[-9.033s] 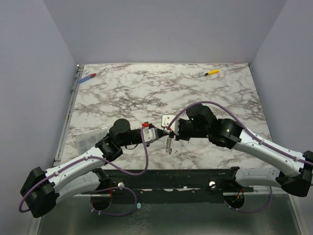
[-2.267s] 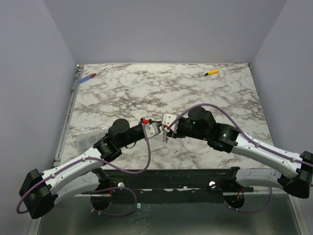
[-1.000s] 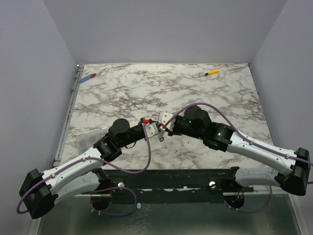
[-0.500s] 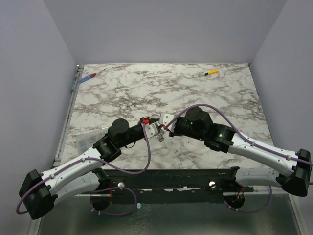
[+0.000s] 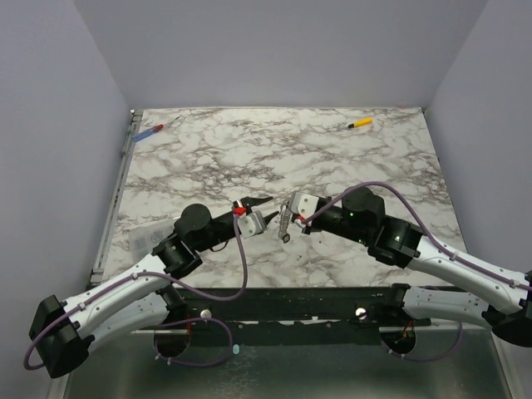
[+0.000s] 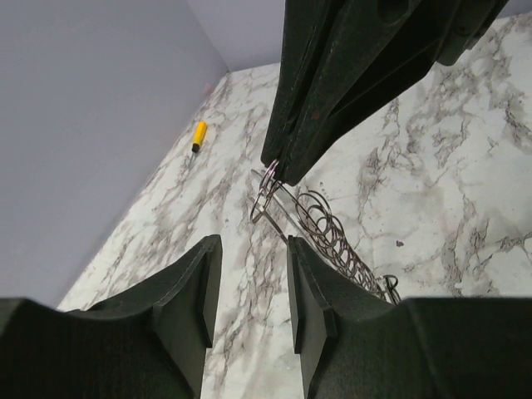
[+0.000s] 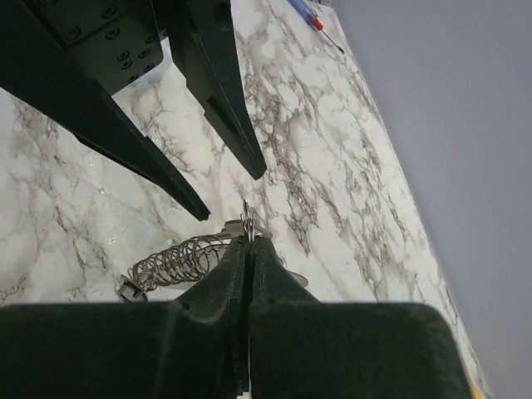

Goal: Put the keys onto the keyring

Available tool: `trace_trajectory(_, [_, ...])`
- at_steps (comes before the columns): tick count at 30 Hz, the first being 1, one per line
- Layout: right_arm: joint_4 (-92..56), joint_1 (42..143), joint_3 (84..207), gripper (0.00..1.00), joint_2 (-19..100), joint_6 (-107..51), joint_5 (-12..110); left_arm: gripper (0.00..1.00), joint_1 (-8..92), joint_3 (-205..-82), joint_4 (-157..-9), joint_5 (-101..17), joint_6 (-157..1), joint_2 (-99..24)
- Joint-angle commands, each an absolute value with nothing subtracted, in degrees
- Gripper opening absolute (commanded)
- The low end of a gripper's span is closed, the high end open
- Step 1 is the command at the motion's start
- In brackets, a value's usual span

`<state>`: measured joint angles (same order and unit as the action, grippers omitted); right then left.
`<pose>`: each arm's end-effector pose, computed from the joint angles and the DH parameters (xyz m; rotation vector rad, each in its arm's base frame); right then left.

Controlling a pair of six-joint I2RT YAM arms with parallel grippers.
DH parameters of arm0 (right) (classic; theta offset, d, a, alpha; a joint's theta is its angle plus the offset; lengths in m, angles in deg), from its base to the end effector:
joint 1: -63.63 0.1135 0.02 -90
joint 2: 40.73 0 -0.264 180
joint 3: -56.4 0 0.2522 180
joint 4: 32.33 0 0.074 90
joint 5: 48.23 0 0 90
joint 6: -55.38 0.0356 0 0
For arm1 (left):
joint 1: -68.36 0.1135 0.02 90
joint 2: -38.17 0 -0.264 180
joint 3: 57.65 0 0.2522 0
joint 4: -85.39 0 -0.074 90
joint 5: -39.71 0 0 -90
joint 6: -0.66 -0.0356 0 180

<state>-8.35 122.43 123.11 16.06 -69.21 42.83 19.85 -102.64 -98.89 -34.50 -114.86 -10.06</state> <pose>0.1187 0.1972 0.3512 -1.3389 1.2438 0.3156 0.1280 -0.1594 0.2981 1.1166 1.1145 -0.5293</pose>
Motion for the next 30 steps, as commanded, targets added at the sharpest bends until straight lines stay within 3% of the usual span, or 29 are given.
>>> trace_trajectory(1, [-10.17, 122.60, 122.52, 0.01, 14.73, -69.17, 46.48, 0.41, 19.65, -101.56, -102.55, -29.62, -115.41, -7.47])
trace_trajectory(19, [-9.17, 122.60, 123.46, 0.01, 13.78, -68.20, 50.30, 0.24, 19.67, -100.68, -103.98, -26.56, -115.79, -6.66])
trace_trajectory(25, [-9.95, 122.65, 123.55, 0.01, 12.88, -67.23, 52.28, 0.02, 19.61, -100.68, -103.99, -25.90, -115.77, -6.88])
trace_trajectory(30, [-11.28, 122.60, 122.99, 0.01, 12.53, -66.62, 52.53, 0.00, 19.66, -100.68, -104.05, -24.56, -115.77, -7.03])
